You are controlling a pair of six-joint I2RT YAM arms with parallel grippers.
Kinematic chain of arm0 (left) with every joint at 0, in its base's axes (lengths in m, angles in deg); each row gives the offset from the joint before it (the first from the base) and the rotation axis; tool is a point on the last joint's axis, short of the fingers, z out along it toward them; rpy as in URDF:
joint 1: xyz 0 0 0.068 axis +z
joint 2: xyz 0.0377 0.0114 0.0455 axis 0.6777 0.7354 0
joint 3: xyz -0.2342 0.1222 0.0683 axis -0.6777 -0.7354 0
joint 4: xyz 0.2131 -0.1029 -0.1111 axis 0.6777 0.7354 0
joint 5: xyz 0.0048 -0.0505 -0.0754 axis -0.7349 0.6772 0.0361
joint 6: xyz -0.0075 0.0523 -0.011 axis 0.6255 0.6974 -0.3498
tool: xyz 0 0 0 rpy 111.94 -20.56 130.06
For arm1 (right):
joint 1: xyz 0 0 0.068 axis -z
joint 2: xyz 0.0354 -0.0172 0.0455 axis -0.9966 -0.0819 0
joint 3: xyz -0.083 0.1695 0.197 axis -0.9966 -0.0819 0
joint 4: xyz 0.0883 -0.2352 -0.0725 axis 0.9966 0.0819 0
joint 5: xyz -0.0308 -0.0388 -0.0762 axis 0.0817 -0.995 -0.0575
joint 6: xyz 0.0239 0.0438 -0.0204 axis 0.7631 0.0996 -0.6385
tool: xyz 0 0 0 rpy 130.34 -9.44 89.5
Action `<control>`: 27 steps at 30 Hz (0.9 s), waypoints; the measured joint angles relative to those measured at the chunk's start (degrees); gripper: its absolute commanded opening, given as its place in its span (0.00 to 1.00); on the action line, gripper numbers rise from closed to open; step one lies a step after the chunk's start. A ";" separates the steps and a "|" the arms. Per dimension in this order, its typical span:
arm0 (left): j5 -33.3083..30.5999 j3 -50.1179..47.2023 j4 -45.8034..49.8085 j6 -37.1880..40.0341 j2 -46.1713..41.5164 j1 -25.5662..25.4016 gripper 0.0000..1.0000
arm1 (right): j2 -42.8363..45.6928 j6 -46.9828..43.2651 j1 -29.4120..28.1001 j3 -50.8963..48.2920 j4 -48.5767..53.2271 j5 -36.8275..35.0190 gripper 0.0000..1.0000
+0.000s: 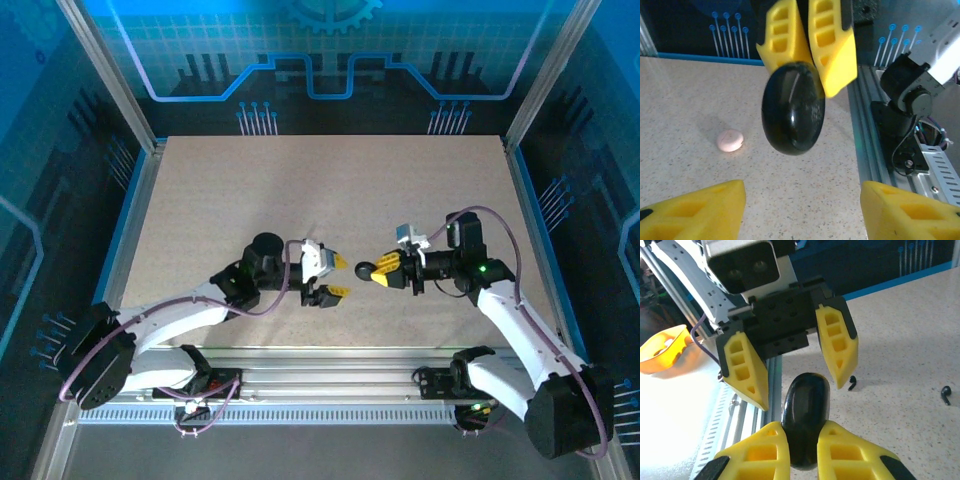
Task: Insert the wireless bluetooth earbuds into the charging case
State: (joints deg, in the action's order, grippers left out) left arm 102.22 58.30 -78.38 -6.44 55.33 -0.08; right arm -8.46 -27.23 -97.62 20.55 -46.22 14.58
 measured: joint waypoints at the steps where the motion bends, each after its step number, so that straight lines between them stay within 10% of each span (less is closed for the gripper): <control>1: 0.68 -0.59 -0.90 0.02 0.00 0.00 0.59 | -0.04 -0.57 -0.22 0.26 0.31 0.24 0.09; 27: 5.07 -0.72 -10.03 -5.01 2.01 0.07 0.39 | -5.38 -12.39 -6.05 7.08 8.66 2.80 0.10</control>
State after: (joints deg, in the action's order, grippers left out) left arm 107.29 57.58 -88.42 -11.44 57.34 -0.01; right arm -13.83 -39.62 -103.68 27.63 -37.56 17.37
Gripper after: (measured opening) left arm 0.415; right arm 0.130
